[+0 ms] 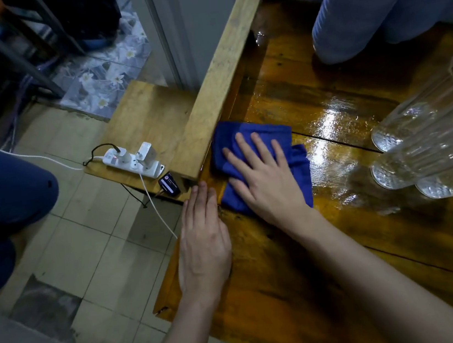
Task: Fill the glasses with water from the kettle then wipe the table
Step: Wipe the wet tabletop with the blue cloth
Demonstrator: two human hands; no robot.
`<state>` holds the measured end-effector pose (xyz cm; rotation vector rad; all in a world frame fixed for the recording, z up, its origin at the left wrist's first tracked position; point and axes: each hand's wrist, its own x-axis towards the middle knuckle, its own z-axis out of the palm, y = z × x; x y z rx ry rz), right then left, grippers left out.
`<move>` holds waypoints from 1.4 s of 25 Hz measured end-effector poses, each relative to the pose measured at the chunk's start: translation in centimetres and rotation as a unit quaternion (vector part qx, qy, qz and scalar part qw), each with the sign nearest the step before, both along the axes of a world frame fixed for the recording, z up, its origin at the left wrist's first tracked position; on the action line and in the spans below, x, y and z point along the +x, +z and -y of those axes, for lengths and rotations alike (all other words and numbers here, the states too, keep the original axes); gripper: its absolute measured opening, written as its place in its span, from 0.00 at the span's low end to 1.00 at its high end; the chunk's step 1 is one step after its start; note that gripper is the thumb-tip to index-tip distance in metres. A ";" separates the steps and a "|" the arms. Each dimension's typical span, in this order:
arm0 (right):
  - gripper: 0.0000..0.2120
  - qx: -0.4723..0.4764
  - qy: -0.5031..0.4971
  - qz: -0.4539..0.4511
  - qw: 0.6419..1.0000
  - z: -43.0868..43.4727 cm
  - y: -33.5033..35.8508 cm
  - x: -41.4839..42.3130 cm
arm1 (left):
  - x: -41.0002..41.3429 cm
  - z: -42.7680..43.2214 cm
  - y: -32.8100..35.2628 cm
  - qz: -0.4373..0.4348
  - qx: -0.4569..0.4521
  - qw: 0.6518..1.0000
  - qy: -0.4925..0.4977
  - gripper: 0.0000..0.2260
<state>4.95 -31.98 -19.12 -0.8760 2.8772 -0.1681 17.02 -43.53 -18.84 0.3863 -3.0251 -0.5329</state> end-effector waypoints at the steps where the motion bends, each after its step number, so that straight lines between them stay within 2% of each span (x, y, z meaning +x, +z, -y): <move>1: 0.29 0.003 0.025 0.001 1.000 -1.1 -0.1 1.3 | 0.0 0.0 0.0 0.004 0.001 1.000 0.000 0.23; 3: 0.29 0.019 0.029 0.001 0.999 -4.4 0.0 3.9 | 0.1 -0.1 0.0 0.000 0.002 1.000 0.001 0.23; 7: 0.29 0.014 -0.068 -0.008 0.998 -10.0 -0.2 5.7 | 0.0 -0.2 0.0 -0.014 0.007 1.000 0.010 0.22; 12: 0.30 0.020 -0.166 -0.021 0.986 -5.8 0.1 5.3 | -0.1 0.1 -0.1 -0.010 0.007 1.000 -0.003 0.22; 17: 0.29 0.010 -0.102 -0.002 0.995 -1.9 0.5 6.7 | 0.0 0.2 0.0 -0.011 0.012 1.000 -0.007 0.23; 20: 0.30 0.007 -0.003 0.011 1.000 -5.0 0.7 11.8 | -0.1 0.0 0.0 -0.017 0.013 1.000 -0.002 0.23; 22: 0.31 0.022 0.017 0.008 1.000 -9.9 0.6 14.5 | 0.0 0.1 0.2 -0.020 0.018 1.000 0.005 0.22; 26: 0.29 0.026 -0.134 0.019 0.990 -19.4 1.0 14.8 | 0.0 -0.2 0.4 -0.024 0.032 0.999 0.000 0.21; 30: 0.29 0.026 -0.237 0.008 0.971 -16.5 0.9 12.3 | 0.1 -0.2 0.4 -0.024 0.037 0.999 -0.001 0.20; 32: 0.30 0.017 -0.197 0.005 0.980 -12.6 0.9 11.2 | 0.2 -0.3 0.5 -0.025 0.034 0.999 -0.001 0.20; 35: 0.30 -0.009 -0.071 0.021 0.997 -6.5 0.8 12.2 | 0.1 -0.2 0.1 -0.035 0.035 0.999 0.004 0.19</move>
